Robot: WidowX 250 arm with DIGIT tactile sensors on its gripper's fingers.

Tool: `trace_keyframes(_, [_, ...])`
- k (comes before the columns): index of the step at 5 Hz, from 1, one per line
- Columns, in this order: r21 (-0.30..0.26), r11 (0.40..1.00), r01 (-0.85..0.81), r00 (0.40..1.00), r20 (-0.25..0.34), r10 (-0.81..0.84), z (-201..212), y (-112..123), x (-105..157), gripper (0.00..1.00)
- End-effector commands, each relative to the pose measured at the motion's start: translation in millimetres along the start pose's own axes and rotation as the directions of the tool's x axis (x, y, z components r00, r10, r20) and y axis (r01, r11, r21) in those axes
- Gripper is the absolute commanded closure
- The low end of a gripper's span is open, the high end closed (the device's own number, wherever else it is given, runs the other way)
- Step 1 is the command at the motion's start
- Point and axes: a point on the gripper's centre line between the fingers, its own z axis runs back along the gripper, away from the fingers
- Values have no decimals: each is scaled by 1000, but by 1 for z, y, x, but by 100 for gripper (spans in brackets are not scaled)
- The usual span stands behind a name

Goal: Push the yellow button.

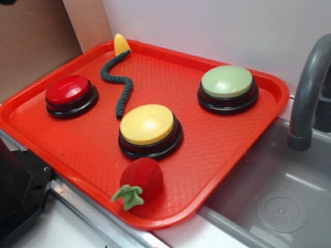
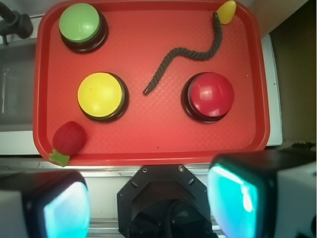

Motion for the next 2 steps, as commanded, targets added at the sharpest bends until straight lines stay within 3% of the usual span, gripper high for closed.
trace_keyframes(1, [0,1000,0,1000,0,0,0,0,0,0])
trace_keyframes(2, [-4,969,248,968,-39,-248,-42,-45,44,0])
